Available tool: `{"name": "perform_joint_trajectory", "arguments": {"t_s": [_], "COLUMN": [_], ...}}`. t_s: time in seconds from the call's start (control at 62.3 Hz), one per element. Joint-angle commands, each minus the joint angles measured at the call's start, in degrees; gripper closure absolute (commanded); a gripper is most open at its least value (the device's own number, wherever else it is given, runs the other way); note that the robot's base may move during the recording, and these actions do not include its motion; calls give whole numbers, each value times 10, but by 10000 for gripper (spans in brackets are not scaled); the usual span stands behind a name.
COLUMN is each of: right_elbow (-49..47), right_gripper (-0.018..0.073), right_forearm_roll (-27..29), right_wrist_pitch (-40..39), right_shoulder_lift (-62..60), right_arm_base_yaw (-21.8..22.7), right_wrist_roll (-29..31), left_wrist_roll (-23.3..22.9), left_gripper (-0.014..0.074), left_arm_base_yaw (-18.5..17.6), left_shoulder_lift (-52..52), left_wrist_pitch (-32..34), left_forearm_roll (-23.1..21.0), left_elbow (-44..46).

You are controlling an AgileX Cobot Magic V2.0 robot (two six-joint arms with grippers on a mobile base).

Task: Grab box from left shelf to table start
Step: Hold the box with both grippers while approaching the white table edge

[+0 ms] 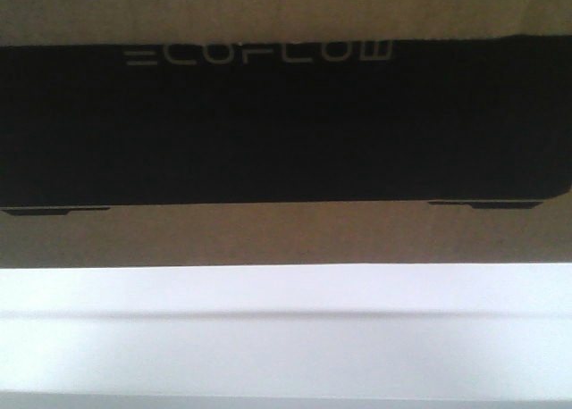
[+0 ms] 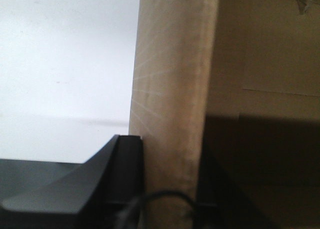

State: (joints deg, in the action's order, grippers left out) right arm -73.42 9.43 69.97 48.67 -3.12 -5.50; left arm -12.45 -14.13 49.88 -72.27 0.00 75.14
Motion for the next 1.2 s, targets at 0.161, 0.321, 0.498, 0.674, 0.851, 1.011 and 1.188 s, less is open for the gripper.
{"name": "perform_joint_trajectory", "arguments": {"t_s": [0.161, 0.321, 0.498, 0.674, 0.851, 1.011, 1.188], "right_elbow": [-16, -16, -16, -16, -16, -16, -16], "right_gripper": [505, 505, 505, 505, 505, 505, 505], "right_forearm_roll": [-20, -20, -20, -20, -20, -20, -20], "right_wrist_pitch": [-65, -65, -65, -65, -65, -65, -65], "right_shoulder_lift": [-4, -4, -4, -4, -4, -4, -4], "right_arm_base_yaw": [3, 3, 3, 3, 3, 3, 3], "right_wrist_roll": [5, 5, 5, 5, 5, 5, 5], "left_wrist_roll": [-14, -14, -14, -14, -14, -14, -14], "left_gripper": [616, 616, 616, 616, 616, 616, 616], "left_arm_base_yaw": [1, 1, 1, 1, 1, 1, 1], "left_shoulder_lift": [-8, -8, -8, -8, -8, -8, -8], "left_wrist_pitch": [62, 62, 62, 62, 62, 62, 62], "left_forearm_roll": [-18, -18, -18, -18, -18, -19, -20], "left_elbow": [20, 20, 20, 20, 20, 20, 20]}}
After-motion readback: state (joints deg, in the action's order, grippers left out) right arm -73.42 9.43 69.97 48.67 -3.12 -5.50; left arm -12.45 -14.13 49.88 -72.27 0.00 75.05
